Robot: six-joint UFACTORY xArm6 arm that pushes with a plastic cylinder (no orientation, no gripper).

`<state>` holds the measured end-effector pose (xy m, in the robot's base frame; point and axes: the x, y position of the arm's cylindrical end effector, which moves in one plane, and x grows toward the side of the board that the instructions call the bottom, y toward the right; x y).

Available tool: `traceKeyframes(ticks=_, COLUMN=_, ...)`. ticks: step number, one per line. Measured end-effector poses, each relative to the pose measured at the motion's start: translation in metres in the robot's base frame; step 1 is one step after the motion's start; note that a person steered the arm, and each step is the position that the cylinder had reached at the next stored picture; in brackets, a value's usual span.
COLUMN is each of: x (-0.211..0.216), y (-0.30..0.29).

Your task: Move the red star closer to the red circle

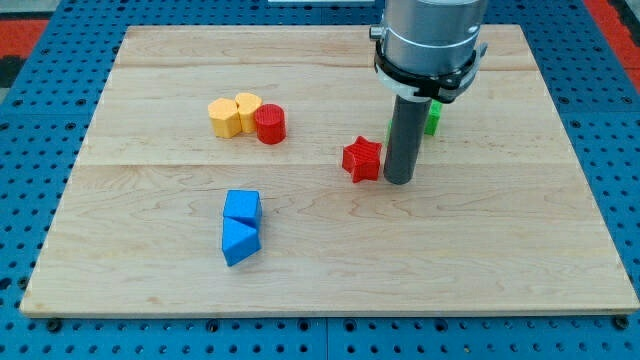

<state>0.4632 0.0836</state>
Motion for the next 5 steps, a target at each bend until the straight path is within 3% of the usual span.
traceKeyframes(ticks=1, x=-0.002, y=-0.011)
traceKeyframes(ticks=2, x=-0.038, y=-0.055)
traceKeyframes(ticks=3, x=-0.039, y=-0.116)
traceKeyframes(ticks=5, x=-0.052, y=-0.135)
